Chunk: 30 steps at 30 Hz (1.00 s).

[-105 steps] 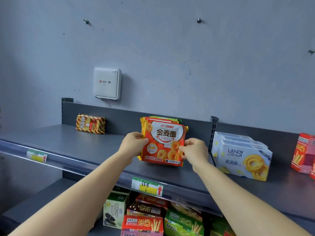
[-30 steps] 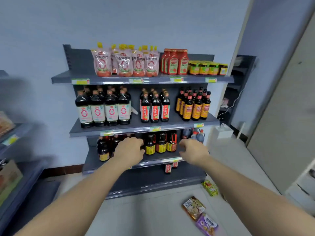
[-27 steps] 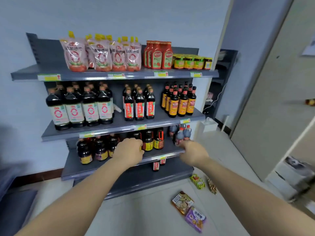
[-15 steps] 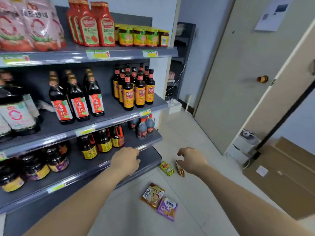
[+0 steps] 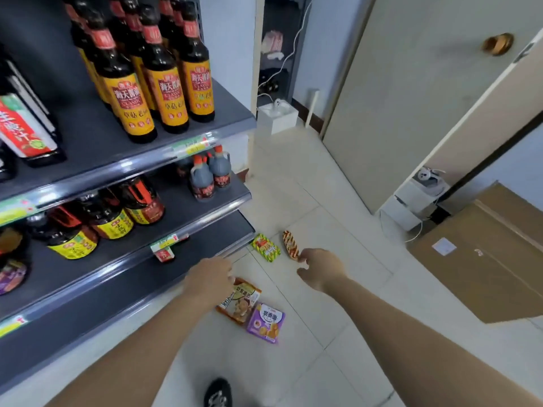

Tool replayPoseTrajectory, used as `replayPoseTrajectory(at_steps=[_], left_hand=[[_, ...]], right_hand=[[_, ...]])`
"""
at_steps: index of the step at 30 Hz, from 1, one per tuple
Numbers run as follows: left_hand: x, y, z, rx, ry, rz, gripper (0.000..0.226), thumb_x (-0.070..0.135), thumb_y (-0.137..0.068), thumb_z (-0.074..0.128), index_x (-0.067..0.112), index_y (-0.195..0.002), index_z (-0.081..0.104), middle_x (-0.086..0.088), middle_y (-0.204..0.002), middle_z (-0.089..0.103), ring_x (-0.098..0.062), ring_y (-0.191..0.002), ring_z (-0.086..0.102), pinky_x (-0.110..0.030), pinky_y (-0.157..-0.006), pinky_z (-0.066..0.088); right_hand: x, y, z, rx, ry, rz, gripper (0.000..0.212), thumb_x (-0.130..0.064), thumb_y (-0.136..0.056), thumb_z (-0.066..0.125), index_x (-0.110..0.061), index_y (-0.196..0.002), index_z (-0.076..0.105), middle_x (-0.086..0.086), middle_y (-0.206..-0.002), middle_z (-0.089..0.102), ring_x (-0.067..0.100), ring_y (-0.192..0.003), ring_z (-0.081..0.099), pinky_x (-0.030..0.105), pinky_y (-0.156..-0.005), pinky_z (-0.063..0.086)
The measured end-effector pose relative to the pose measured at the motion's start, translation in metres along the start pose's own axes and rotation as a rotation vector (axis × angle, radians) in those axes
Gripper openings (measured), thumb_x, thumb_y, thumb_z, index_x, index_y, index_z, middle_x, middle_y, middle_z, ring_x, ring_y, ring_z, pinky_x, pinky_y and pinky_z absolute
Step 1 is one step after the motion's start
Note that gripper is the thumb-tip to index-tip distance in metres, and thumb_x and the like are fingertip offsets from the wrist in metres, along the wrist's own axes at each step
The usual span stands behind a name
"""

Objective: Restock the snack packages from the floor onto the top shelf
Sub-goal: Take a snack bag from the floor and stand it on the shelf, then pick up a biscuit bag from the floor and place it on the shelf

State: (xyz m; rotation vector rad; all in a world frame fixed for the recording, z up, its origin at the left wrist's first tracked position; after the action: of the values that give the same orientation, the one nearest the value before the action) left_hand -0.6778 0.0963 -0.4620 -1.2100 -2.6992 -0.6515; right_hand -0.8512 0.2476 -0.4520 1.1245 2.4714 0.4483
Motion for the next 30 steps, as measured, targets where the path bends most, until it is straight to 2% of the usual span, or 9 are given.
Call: replayPoseTrajectory(at_steps=[4,9,14,23,30], left_hand=[[-0.016,-0.047,0.048,-0.083,-0.01,-0.026,0.029,0.028,-0.095,0.049,0.018,-0.12,0.06,-0.002,-0.121,0.062,-0.022,-0.111,0.058,-0.036,-0.091,0.05],[-0.049,-0.102,0.121,-0.196,-0.028,-0.068,0.022,0.028,-0.093,0.049,0.018,-0.109,0.061,-0.001,-0.111,0.064,-0.021,-0.1,0.06,-0.033,-0.079,0.052],[-0.082,-0.149,0.207,-0.301,-0.008,-0.118,0.029,0.025,-0.094,0.045,0.017,-0.117,0.061,-0.003,-0.117,0.064,-0.024,-0.104,0.061,-0.036,-0.084,0.052],[-0.143,-0.221,0.385,-0.394,0.202,-0.317,0.029,0.023,-0.093,0.049,0.01,-0.115,0.062,-0.01,-0.116,0.067,-0.029,-0.104,0.062,-0.039,-0.085,0.052],[-0.183,-0.252,0.518,-0.505,0.325,-0.487,0.03,0.023,-0.094,0.05,0.006,-0.116,0.061,-0.01,-0.125,0.063,-0.028,-0.113,0.059,-0.033,-0.086,0.046]], right_hand=[[0.015,-0.058,0.042,-0.095,-0.007,0.039,0.036,-0.028,-0.091,0.052,-0.025,-0.127,0.056,-0.001,-0.133,0.056,0.022,-0.124,0.05,0.03,-0.092,0.044],[0.025,-0.121,0.11,-0.215,-0.04,0.102,0.034,-0.027,-0.091,0.052,-0.025,-0.125,0.057,0.0,-0.13,0.058,0.022,-0.121,0.052,0.031,-0.092,0.047],[0.029,-0.183,0.19,-0.304,-0.062,0.112,0.033,-0.026,-0.092,0.053,-0.026,-0.125,0.057,-0.001,-0.128,0.058,0.021,-0.12,0.053,0.032,-0.092,0.047],[0.049,-0.294,0.358,-0.427,-0.045,0.088,0.031,-0.023,-0.092,0.054,-0.023,-0.123,0.058,0.001,-0.122,0.06,0.022,-0.11,0.057,0.03,-0.08,0.051],[0.065,-0.37,0.486,-0.439,-0.031,0.083,0.032,-0.025,-0.092,0.054,-0.021,-0.124,0.059,0.005,-0.125,0.058,0.027,-0.115,0.055,0.034,-0.086,0.047]])
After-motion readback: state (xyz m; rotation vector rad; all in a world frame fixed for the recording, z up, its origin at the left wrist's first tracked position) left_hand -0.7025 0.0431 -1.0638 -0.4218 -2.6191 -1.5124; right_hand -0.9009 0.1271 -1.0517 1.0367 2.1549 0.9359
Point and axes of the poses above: each hand's wrist, its own y-axis away from the middle knuckle, its own z-axis out of the palm, x = y × z, the point moved 6 cm from there along -y, towards the middle knuckle
